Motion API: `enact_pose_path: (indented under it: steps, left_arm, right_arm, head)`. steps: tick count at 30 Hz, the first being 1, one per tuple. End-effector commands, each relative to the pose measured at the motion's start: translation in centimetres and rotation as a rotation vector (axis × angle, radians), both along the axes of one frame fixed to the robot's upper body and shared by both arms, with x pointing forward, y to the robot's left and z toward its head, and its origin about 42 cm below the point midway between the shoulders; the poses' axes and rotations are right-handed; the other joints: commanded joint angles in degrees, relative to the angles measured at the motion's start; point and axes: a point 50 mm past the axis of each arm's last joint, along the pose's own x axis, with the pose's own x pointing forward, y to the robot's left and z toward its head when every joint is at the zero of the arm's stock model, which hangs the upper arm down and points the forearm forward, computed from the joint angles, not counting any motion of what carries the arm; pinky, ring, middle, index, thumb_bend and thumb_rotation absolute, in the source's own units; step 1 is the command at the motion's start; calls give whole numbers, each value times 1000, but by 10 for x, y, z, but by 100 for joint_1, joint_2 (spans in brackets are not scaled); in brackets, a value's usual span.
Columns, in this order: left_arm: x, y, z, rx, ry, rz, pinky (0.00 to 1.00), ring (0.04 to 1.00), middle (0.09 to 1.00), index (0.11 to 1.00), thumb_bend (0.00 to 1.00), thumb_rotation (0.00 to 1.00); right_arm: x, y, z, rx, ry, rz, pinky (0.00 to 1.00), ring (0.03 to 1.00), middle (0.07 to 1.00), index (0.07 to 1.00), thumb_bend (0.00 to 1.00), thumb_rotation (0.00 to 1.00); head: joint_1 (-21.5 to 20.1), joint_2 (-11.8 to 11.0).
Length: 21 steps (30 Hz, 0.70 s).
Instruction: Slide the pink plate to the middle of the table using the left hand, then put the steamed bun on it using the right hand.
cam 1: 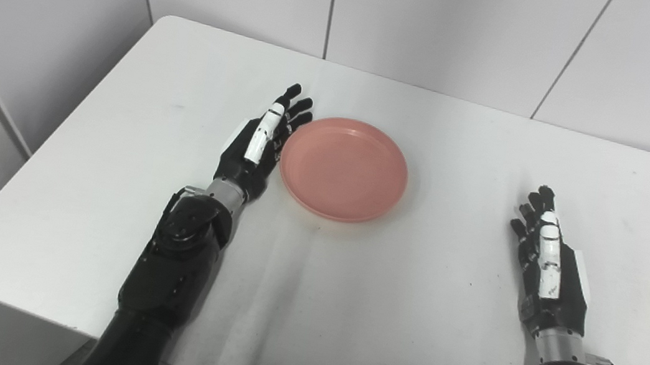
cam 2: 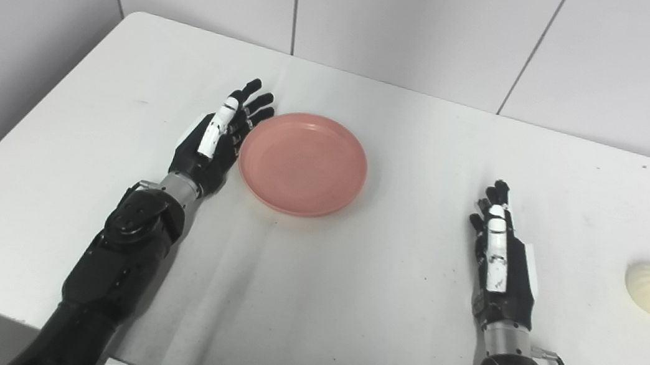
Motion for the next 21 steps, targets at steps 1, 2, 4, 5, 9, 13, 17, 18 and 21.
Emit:
enact_pose_path:
  steps: [1,2,4,5,9,13,17,18,21]
  left_arm:
    - [-9,-11,-12,11,77,-49,958,945,948,958,380,1000]
    - [-11,-14,-11,11,73,-62,966,954,957,966,366,1000]
    - [-15,-22,-10,12,71,-91,972,959,964,972,360,1000]
    - [-16,-26,-9,10,73,-106,974,960,965,974,360,1000]
    - [-21,-37,-8,-2,82,-154,999,963,972,982,382,1000]
    - [-23,-47,-9,-3,75,-206,995,967,974,982,373,1000]
    - [-24,-55,-11,-3,78,-232,990,966,976,984,376,1000]
    - [-24,-57,-11,-8,82,-238,990,966,973,984,378,1000]
    - [-24,-62,-13,-20,88,-255,987,966,974,989,381,1000]
  right_arm:
    - [-6,7,-16,9,91,9,1000,995,995,1000,148,1000]
    - [-6,8,-17,11,92,11,1000,997,996,1000,168,1000]
    - [-6,12,-18,14,88,15,1000,999,999,1000,163,1000]
    - [-5,13,-18,15,86,18,1000,1000,1000,1000,156,1000]
    - [-4,16,-21,17,89,26,1000,1000,1000,1000,161,1000]
    - [-4,20,-23,13,79,22,1000,997,997,1000,166,1000]
    - [-5,24,-22,14,87,25,1000,996,999,1000,161,1000]
    - [-6,25,-22,10,84,28,1000,999,1000,1000,164,1000]
    - [-6,27,-24,3,71,31,1000,1000,1000,1000,165,1000]
  head:
    - [-141,2]
    - [-160,3]
    - [-256,6]
    - [-349,15]
    - [-543,29]
    - [-710,37]
    - [-926,34]
    - [-934,34]
    - [-1035,39]
